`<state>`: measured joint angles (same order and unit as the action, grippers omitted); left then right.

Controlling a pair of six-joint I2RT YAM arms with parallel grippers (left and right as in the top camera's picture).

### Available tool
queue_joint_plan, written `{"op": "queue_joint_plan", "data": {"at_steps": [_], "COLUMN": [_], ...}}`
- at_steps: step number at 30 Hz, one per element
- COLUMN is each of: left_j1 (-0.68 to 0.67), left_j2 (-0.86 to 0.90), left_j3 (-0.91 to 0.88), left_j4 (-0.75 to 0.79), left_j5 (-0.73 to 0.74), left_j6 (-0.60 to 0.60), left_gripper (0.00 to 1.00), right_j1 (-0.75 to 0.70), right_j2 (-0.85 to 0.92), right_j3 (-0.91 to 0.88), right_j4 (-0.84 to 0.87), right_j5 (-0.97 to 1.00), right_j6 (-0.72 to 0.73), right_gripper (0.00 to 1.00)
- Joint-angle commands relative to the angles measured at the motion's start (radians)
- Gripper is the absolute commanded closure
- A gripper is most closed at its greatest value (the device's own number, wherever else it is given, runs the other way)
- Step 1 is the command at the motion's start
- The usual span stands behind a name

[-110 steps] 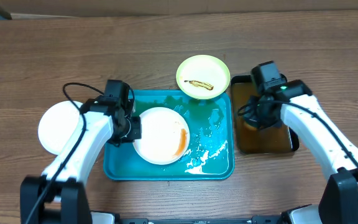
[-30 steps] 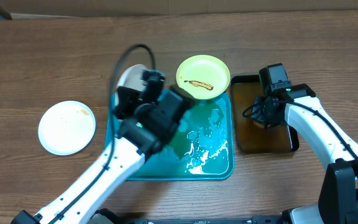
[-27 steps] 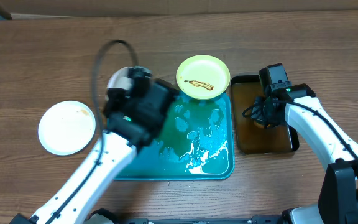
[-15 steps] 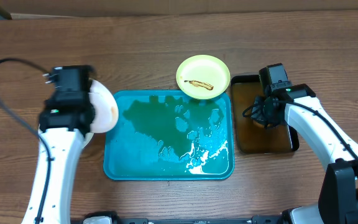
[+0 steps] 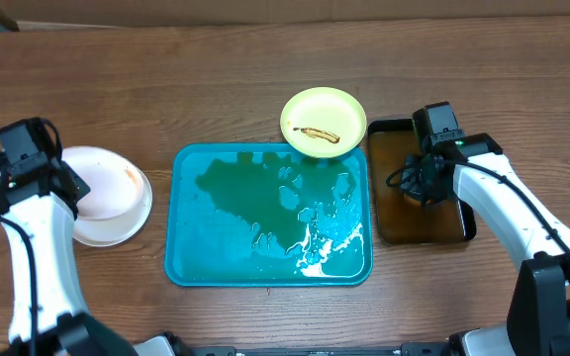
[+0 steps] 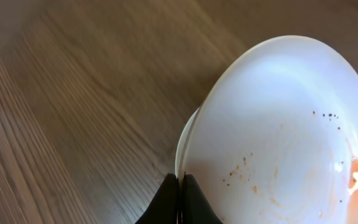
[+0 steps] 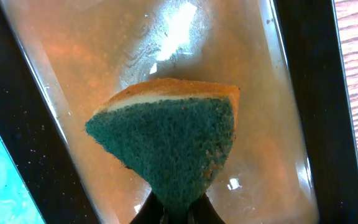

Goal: Clean dirty plates on tray and stack at the side
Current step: 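Lift the white plate with left gripper and stack it on the left plate, then move left gripper to the yellow-green plate and grip its rim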

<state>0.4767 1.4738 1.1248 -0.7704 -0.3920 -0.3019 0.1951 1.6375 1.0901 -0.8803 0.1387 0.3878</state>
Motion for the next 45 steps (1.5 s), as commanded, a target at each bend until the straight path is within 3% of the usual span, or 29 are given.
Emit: {"op": "queue_joint_plan", "data": {"at_steps": [1, 4, 6, 8, 12, 17, 22, 33, 37, 39, 41, 45], "left_j1": [0.031, 0.035, 0.035, 0.034, 0.03, -0.017, -0.138, -0.458, -0.526, -0.55, -0.568, -0.59], "left_j2": [0.058, 0.087, 0.091, 0.089, 0.089, 0.088, 0.088, 0.088, 0.088, 0.088, 0.088, 0.088], "left_j3": [0.017, 0.017, 0.017, 0.017, 0.017, 0.017, 0.017, 0.017, 0.017, 0.017, 0.017, 0.017], "left_j4": [0.0, 0.0, 0.0, 0.006, 0.004, -0.015, -0.032, -0.097, -0.098, -0.098, -0.098, -0.092], "left_j5": [0.042, 0.066, 0.081, 0.127, 0.267, 0.406, 0.557, 0.541, 0.542, 0.542, 0.541, 0.542], "left_j6": [-0.061, -0.061, -0.061, -0.06, -0.046, -0.008, 0.044, 0.078, 0.078, 0.078, 0.078, 0.079], "left_gripper": [0.96, 0.93, 0.81, 0.6, 0.47, 0.44, 0.44, 0.42, 0.42, 0.42, 0.42, 0.42], "right_j1": [-0.001, -0.001, -0.001, -0.001, -0.001, -0.001, -0.001, -0.001, -0.001, -0.001, -0.001, -0.001], "right_j2": [0.002, 0.002, 0.002, 0.002, 0.002, 0.002, 0.009, 0.188, 0.253, 0.256, 0.249, 0.233], "right_j3": [-0.006, -0.006, -0.006, -0.006, -0.006, -0.006, -0.006, -0.006, -0.006, -0.006, 0.006, 0.085], "right_j4": [0.0, -0.004, -0.004, -0.003, 0.006, 0.014, 0.051, 0.095, 0.127, 0.124, 0.096, -0.003], "right_j5": [0.017, 0.017, 0.017, 0.017, 0.017, 0.013, -0.125, -0.148, -0.148, -0.148, -0.148, -0.14], "right_j6": [-0.003, -0.003, -0.003, -0.003, -0.003, -0.016, -0.111, -0.123, -0.124, -0.124, -0.123, -0.123], "right_gripper": [0.96, 0.96, 0.96, 0.96, 0.96, 0.96, 0.96, 0.95, 0.83, 0.85, 0.96, 0.96]}}
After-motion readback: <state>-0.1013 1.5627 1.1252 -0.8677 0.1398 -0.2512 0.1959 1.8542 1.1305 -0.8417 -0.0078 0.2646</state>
